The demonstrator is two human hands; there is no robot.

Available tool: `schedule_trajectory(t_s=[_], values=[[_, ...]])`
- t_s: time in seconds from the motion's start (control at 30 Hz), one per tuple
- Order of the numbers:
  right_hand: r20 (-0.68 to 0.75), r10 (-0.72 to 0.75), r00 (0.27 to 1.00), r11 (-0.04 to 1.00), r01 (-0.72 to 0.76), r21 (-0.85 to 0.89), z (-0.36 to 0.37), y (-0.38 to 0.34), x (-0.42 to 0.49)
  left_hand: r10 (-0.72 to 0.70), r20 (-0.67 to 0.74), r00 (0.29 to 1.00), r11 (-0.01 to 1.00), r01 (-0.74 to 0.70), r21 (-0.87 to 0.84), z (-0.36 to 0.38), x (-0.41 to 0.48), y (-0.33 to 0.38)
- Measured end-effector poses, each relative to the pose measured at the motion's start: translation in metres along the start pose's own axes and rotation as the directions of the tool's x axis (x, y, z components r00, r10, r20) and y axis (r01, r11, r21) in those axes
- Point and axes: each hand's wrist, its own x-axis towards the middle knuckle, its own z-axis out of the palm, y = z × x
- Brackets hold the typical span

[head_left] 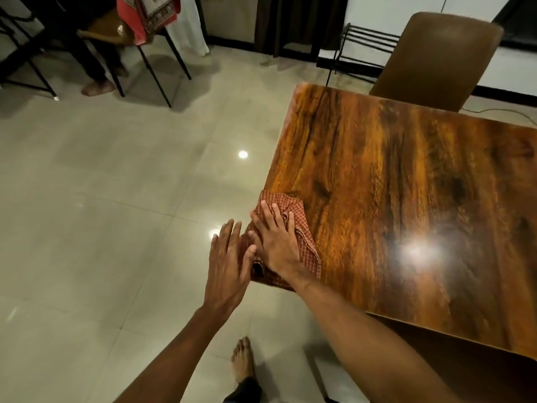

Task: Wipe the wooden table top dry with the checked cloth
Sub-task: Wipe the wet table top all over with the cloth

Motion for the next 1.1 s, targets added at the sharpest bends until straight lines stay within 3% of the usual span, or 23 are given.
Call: schedule_trajectory(t_s=[0.17, 0.3, 0.33, 0.47, 0.53, 0.63, 0.73, 0.83, 1.0, 1.1], values=[[-0.003, -0.038, 0.999, 0.999, 0.038, -0.022, -0.003, 0.022, 0.002, 0.032, 0.049, 0.998, 0.999, -0.031, -0.041, -0.002, 0.045, 0.005], [-0.008, 0.323, 0.946, 0.944, -0.322, 0.068, -0.026, 0.059, 0.019, 0.037, 0.111, 0.993, 0.998, -0.031, -0.049, 0.008, 0.070, 0.013], [-0.014, 0.334, 0.943, 0.941, -0.333, 0.059, -0.027, 0.059, 0.021, 0.043, 0.127, 0.991, 0.998, -0.038, -0.045, 0.014, 0.077, 0.019], [0.000, 0.099, 0.995, 0.995, -0.099, 0.018, -0.028, 0.078, 0.010, 0.085, 0.173, 0.981, 0.996, -0.079, -0.043, 0.031, 0.096, 0.039], [-0.018, 0.243, 0.970, 0.969, -0.242, 0.043, -0.040, 0.130, 0.003, 0.073, 0.204, 0.976, 0.996, -0.063, -0.059, 0.042, 0.109, 0.055], [-0.042, 0.521, 0.853, 0.852, -0.517, 0.078, -0.054, 0.187, -0.011, 0.059, 0.216, 0.975, 0.998, -0.061, 0.002, 0.063, 0.129, 0.085], [-0.058, 0.431, 0.900, 0.901, -0.427, 0.075, -0.052, 0.185, 0.004, 0.091, 0.168, 0.982, 0.990, -0.108, 0.093, 0.078, 0.147, 0.108], [-0.070, 0.275, 0.959, 0.961, -0.270, 0.067, -0.058, 0.217, 0.039, 0.066, 0.187, 0.980, 0.996, -0.077, 0.049, 0.099, 0.174, 0.128], [-0.101, 0.380, 0.919, 0.924, -0.374, 0.076, -0.073, 0.260, 0.082, 0.013, 0.131, 0.991, 0.997, -0.023, 0.075, 0.114, 0.211, 0.136], [-0.072, 0.105, 0.992, 0.994, -0.105, 0.003, -0.065, 0.238, 0.091, 0.002, 0.126, 0.992, 0.997, -0.013, 0.082, 0.121, 0.228, 0.134]])
